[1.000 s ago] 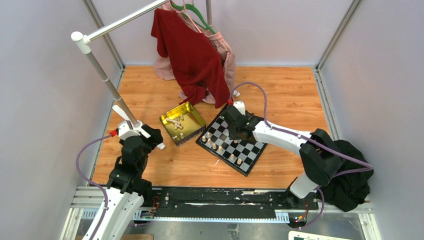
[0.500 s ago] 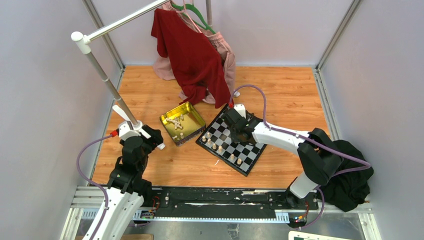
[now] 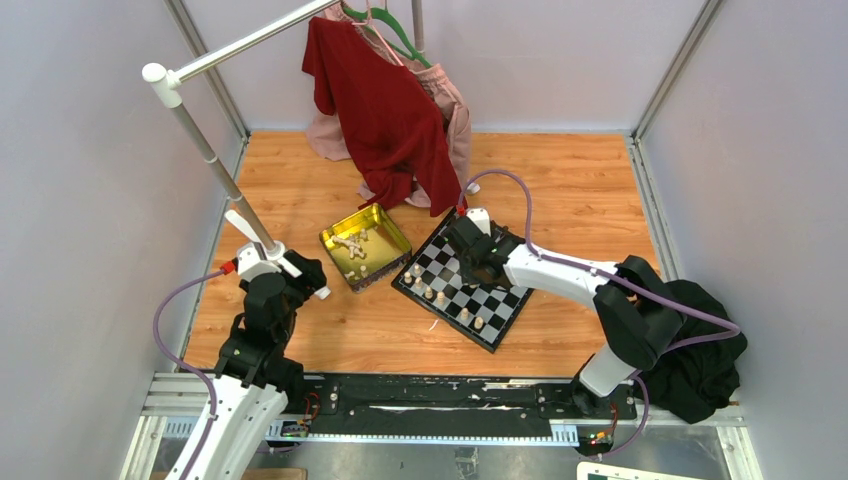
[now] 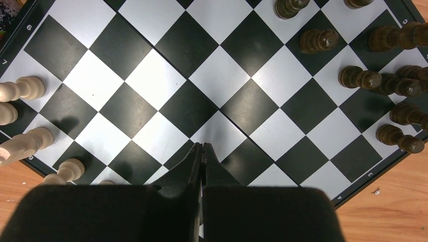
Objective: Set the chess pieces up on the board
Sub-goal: Move the chess piece to the chessboard.
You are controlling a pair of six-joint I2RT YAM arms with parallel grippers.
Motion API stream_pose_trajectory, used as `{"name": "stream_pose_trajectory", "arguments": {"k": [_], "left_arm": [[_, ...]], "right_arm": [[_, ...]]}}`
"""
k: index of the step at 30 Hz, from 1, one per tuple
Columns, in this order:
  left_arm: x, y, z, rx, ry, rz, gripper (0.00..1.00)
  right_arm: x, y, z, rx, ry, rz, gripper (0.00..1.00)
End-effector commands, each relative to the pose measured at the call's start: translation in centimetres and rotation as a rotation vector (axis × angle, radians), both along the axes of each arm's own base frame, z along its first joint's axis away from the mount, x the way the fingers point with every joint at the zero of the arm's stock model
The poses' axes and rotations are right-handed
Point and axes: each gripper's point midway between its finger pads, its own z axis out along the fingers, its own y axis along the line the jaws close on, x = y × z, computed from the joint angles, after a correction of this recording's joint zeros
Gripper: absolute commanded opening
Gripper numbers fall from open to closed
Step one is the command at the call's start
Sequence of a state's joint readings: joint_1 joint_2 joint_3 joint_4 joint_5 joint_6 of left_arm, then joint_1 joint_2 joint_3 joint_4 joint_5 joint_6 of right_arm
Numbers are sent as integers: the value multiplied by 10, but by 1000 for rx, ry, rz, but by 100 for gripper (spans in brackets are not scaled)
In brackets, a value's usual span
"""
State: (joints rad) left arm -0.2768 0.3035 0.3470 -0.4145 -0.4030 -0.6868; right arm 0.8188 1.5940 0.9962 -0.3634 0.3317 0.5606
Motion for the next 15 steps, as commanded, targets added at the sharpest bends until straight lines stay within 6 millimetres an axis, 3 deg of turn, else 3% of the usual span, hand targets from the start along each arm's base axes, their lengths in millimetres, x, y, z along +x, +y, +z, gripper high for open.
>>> {"name": "stream_pose_trajectory", "arguments": {"k": [1, 3, 9, 15], "left_arm": [[1, 0, 3, 5, -16, -5, 89], [1, 0, 2, 5, -16, -5, 89], [1, -1, 1, 3, -14, -8, 89], [1, -1, 1, 3, -13, -9, 89]], "right_arm": [[-12, -1, 2, -12, 12, 24, 0], [-11, -3, 6, -28, -5, 22, 4], [-9, -8, 14, -46, -36, 27, 34], [-11, -11, 18, -50, -42, 27, 37]]}}
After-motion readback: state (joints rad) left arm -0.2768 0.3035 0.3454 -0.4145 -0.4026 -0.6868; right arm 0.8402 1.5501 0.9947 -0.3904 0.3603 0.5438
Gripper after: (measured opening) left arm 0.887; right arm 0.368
